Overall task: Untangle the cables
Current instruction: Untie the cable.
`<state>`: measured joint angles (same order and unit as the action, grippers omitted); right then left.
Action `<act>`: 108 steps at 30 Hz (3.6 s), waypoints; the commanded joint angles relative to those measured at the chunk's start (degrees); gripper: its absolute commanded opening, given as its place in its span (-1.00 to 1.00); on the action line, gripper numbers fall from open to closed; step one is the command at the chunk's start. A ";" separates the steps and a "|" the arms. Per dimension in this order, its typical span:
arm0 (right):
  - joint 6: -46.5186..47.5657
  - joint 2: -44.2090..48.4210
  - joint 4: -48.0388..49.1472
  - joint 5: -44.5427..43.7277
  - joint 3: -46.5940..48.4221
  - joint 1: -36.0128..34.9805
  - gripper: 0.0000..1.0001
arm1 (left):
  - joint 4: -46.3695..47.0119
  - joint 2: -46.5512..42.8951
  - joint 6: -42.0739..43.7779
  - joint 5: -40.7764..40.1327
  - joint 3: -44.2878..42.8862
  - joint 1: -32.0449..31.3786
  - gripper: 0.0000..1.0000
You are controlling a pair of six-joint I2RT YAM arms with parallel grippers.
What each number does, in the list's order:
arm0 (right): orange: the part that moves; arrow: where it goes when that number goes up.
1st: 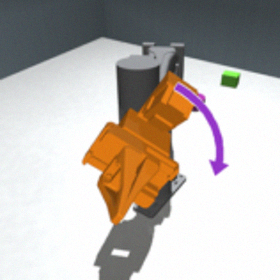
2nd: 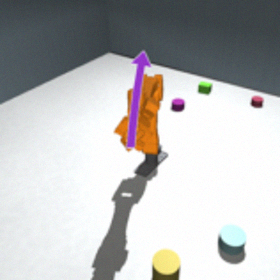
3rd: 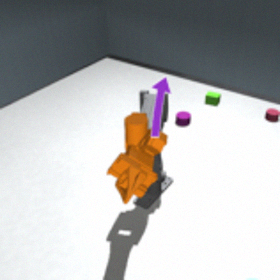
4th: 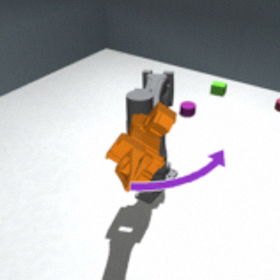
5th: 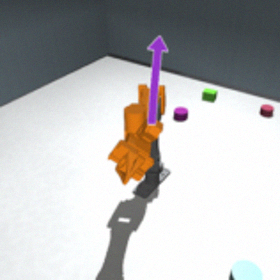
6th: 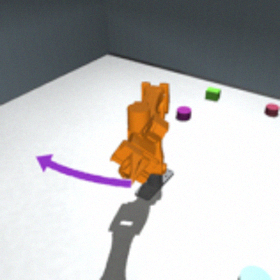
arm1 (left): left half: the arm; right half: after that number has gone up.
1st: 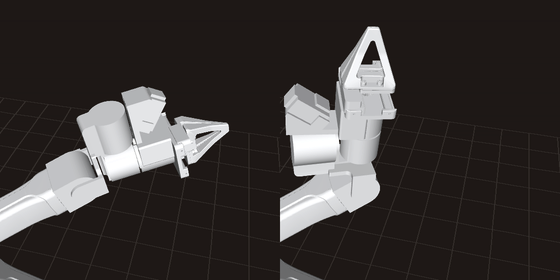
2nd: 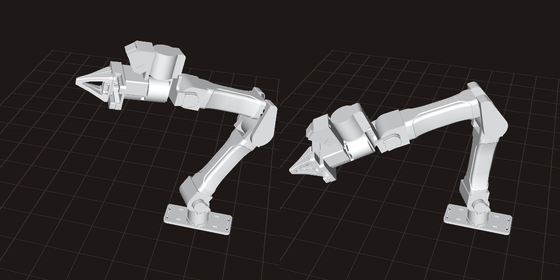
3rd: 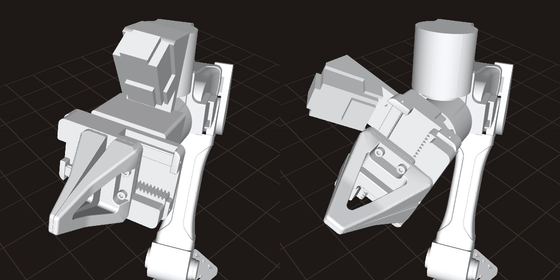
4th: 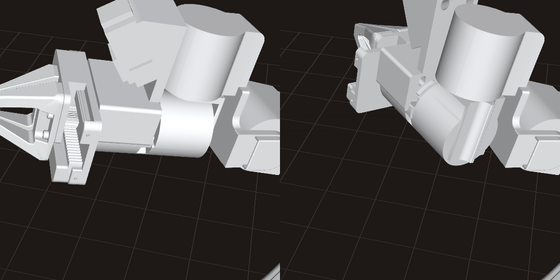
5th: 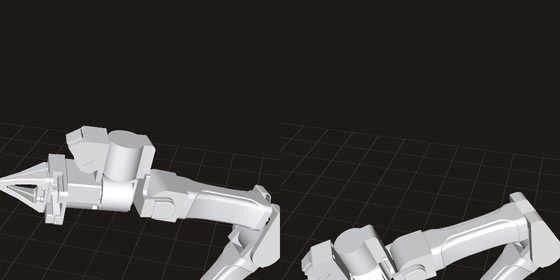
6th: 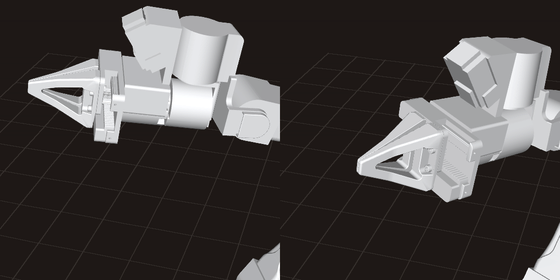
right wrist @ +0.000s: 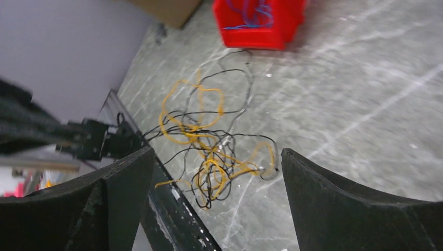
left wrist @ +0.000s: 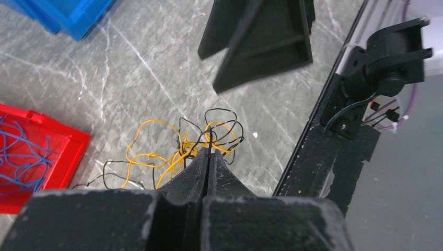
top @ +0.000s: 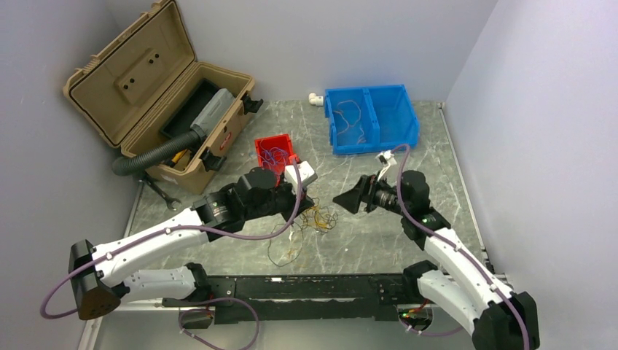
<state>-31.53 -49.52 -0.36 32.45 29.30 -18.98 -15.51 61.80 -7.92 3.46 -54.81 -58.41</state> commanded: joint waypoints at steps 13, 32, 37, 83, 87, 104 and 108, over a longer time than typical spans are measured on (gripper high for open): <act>15.54 9.31 13.82 -0.32 -8.50 -10.64 0.86 | 1.30 3.85 3.78 13.40 -10.41 0.14 -1.00; 2.45 15.21 5.21 -47.22 -11.93 -16.77 -1.00 | 1.45 0.36 2.57 -0.10 -8.76 0.14 -1.00; -13.96 16.74 -19.12 -76.04 -5.75 -16.62 -1.00 | -1.04 -2.64 -0.73 -13.09 -6.04 0.43 -1.00; 0.16 6.30 -21.90 -41.97 1.00 20.10 0.99 | -4.24 -16.44 -11.05 -14.26 6.37 15.72 -1.00; 4.87 10.46 -15.97 -28.57 -2.37 20.03 0.94 | -6.00 -11.05 -9.26 -8.82 3.75 15.77 -1.00; 6.76 3.93 -14.66 -30.66 -0.08 -6.08 1.00 | -6.76 -11.59 -4.66 -7.55 -1.92 15.79 -1.00; 7.37 1.97 -9.73 -29.41 -0.76 -10.58 1.00 | -6.08 -11.66 -4.47 -4.32 -3.14 15.78 -1.00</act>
<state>-25.02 -46.48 -16.38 4.64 26.76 -26.30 -23.35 50.76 -14.13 -4.71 -55.13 -42.76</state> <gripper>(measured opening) 0.997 0.012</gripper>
